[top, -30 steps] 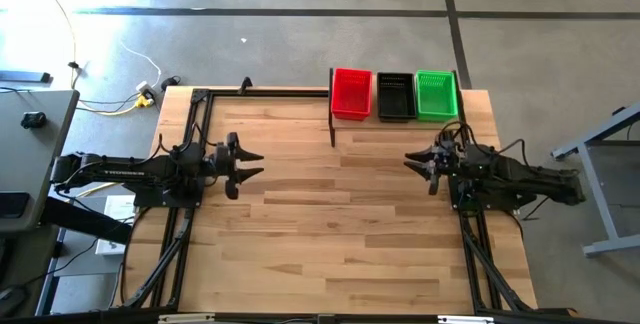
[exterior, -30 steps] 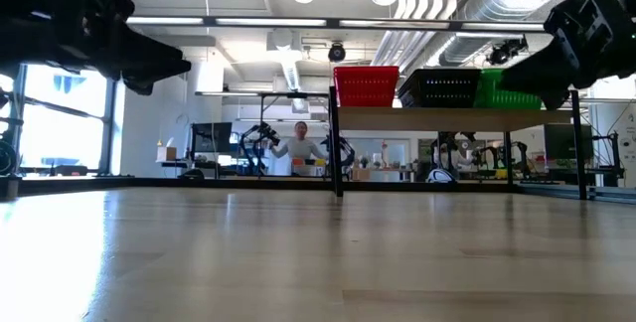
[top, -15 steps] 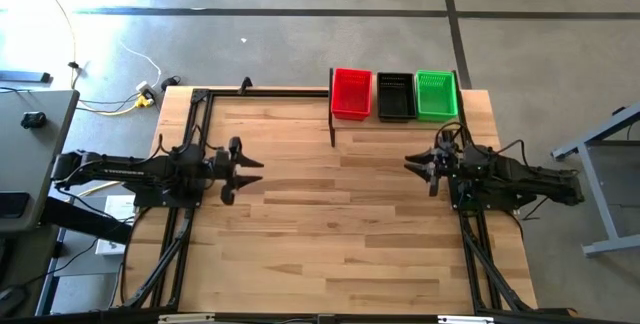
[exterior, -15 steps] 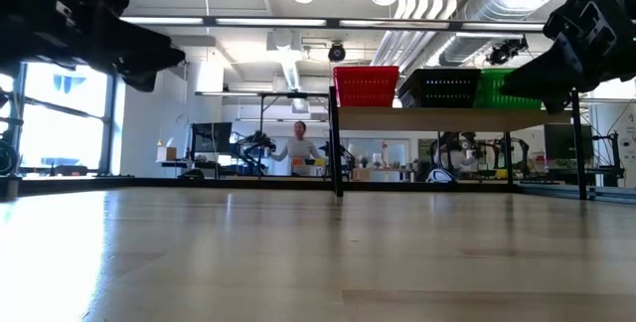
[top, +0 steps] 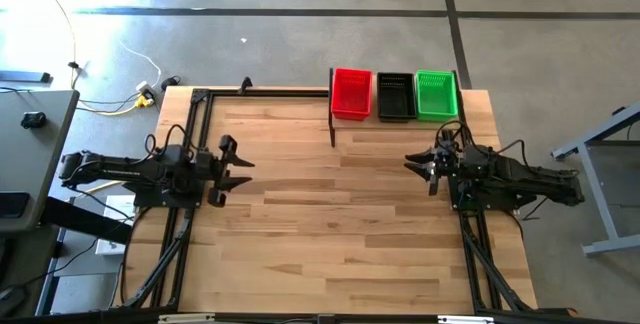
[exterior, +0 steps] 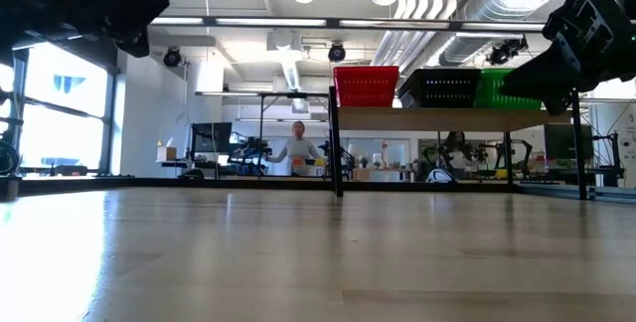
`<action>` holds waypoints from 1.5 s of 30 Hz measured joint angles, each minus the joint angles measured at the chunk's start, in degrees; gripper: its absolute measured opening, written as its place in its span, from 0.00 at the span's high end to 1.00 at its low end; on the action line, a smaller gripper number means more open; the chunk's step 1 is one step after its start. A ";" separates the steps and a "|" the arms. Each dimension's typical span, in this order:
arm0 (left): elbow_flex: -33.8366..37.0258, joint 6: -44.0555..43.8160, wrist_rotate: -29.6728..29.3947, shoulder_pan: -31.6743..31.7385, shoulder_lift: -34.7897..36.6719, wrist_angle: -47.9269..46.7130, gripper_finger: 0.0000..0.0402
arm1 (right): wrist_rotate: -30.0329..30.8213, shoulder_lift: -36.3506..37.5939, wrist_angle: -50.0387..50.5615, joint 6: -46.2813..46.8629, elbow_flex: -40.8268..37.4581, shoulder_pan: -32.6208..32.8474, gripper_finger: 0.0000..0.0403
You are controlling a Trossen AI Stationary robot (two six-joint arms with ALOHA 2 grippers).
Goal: Stack baskets on shelf by color
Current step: Return to Home Position
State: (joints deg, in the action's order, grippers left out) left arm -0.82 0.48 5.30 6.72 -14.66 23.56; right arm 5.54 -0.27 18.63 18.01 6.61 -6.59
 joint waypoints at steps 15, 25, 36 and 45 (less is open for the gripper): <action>0.00 1.31 -0.03 -0.05 3.85 0.18 0.61 | -0.04 -0.02 0.48 7.41 0.00 0.00 0.73; 0.00 1.65 -0.19 -0.05 3.76 0.03 0.61 | -0.07 -0.02 0.46 2.15 0.00 0.00 0.73; 0.00 1.65 -0.18 -0.05 3.76 0.03 0.61 | -0.09 -0.02 0.46 1.13 0.00 0.00 0.73; 0.00 1.65 -0.17 -0.05 3.76 0.06 0.61 | -0.13 -0.02 0.46 1.32 0.00 -0.02 0.73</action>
State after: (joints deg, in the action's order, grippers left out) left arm -0.82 2.13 5.13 6.68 -10.90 23.62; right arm 5.41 -0.30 19.09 19.33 6.61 -6.61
